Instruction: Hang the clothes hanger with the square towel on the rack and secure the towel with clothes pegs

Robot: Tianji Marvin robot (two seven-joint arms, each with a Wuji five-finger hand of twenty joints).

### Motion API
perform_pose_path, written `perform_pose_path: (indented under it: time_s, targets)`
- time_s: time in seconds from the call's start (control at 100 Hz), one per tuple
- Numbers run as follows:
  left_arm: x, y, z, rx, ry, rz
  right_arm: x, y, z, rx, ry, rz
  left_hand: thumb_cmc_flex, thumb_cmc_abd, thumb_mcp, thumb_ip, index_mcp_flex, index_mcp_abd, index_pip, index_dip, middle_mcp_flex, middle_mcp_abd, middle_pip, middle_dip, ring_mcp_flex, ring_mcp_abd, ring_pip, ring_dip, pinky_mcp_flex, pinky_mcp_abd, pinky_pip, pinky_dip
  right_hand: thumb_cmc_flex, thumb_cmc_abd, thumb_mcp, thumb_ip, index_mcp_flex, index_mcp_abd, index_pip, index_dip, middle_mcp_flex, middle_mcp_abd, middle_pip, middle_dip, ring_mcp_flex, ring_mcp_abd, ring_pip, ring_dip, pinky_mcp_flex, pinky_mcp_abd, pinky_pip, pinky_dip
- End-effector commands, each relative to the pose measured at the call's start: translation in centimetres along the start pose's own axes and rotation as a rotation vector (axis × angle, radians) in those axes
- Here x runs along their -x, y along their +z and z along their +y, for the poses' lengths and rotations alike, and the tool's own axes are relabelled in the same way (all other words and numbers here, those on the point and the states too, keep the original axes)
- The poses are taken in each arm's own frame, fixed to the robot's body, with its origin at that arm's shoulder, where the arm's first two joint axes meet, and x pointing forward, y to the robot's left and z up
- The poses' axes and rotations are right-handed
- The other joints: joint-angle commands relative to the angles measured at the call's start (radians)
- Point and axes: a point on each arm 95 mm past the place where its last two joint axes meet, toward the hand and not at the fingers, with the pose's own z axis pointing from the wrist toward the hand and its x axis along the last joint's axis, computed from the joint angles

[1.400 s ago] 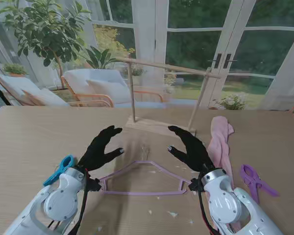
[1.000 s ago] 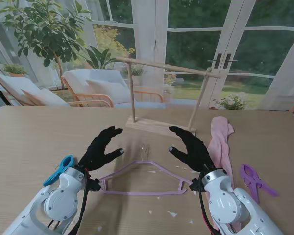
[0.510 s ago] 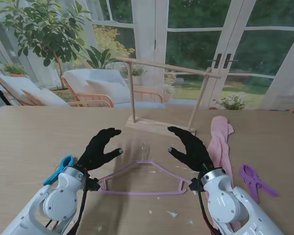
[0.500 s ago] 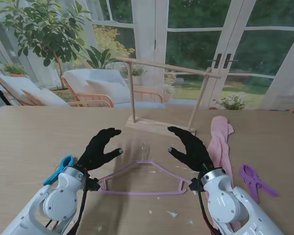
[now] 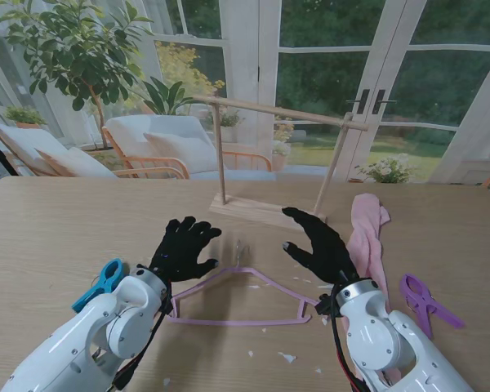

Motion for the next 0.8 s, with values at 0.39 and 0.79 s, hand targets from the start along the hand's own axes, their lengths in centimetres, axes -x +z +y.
perform_pose_path:
  time_s: [0.39, 0.79]
  targets:
    - [0.3, 1.2, 4.4, 0.112, 0.102, -0.075, -1.1, -0.6, -0.1, 0.009, 0.039, 0.01, -0.073, -0.061, 0.121, -0.004, -0.043, 0.059, 0.221, 0.138, 0.065, 0.04, 0.28, 0.268, 0.041, 0.075, 0.291, 0.316, 0.083, 0.064, 0.069, 0.202, 0.009, -0.032, 0.059, 0.022, 0.017, -0.038, 0.013, 0.026, -0.017, -0.026, 0.047, 0.018, -0.007, -0.028, 0.035, 0.003, 0.018, -0.003, -0.028, 0.019]
    - [-0.4, 3.3, 6.1, 0.159, 0.105, -0.106, -1.1, -0.7, 0.1, 0.014, 0.047, 0.0, -0.062, -0.087, 0.166, -0.008, 0.002, 0.022, 0.3, 0.178, 0.007, 0.004, 0.213, 0.23, -0.004, 0.048, 0.368, 0.162, 0.075, 0.053, 0.055, 0.217, 0.008, -0.037, 0.086, 0.024, 0.021, -0.038, 0.019, 0.028, -0.019, -0.025, 0.052, 0.019, -0.008, -0.029, 0.043, 0.0, 0.021, -0.004, -0.029, 0.021]
